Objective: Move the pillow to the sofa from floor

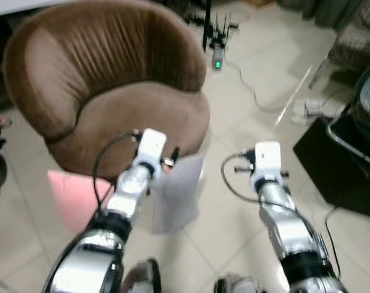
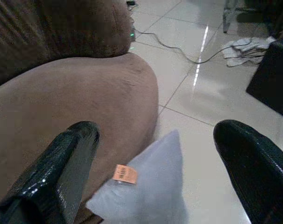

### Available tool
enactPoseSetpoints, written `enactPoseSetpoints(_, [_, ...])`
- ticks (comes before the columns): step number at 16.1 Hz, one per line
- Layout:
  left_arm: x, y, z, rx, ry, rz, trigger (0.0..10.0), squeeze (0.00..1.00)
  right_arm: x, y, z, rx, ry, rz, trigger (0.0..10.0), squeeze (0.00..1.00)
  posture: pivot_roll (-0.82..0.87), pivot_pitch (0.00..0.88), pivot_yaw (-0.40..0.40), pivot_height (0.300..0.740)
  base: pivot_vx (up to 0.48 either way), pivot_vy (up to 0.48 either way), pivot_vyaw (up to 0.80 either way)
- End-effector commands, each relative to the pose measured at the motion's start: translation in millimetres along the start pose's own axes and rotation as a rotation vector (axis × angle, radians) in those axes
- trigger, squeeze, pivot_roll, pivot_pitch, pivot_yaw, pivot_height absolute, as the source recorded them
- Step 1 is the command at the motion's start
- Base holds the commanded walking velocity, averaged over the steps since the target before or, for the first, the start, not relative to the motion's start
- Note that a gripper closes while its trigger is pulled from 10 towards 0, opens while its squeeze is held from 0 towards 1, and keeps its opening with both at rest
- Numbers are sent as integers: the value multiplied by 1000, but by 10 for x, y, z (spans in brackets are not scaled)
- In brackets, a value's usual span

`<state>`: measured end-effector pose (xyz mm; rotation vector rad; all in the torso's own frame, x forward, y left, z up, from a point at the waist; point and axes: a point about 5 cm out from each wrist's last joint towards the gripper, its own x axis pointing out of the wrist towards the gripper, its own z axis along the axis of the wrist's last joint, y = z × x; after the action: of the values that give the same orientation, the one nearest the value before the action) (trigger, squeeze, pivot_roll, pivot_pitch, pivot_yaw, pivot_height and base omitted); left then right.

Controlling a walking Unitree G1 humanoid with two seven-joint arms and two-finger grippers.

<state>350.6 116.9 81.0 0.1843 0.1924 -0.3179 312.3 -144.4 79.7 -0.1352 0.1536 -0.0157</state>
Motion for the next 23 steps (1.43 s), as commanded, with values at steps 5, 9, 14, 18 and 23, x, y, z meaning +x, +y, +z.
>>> enactPoseSetpoints(5, [-4,36,35,13,-22,4,10000,0,-11,-13,-35,11,12,6,10000,0,-124,156,-63,719,0,0,0])
enactPoseSetpoints(9, [-7,41,26,-19,-20,0,10000,0,-22,11,-42,11,10,21,10000,0,-124,145,-64,719,225,0,0])
enactPoseSetpoints(14, [3,4,2,-10,9,-27,10000,0,-32,12,-54,12,11,26,10000,0,-127,145,-60,719,464,0,0])
enactPoseSetpoints(18, [-6,-28,-8,10,6,-51,10000,0,-51,24,-63,17,13,29,10000,0,-129,151,-58,719,480,0,0])
enactPoseSetpoints(23, [-5,3,15,1,-6,-16,10000,0,-65,40,-67,23,15,35,10000,0,-126,160,-57,719,52,0,0])
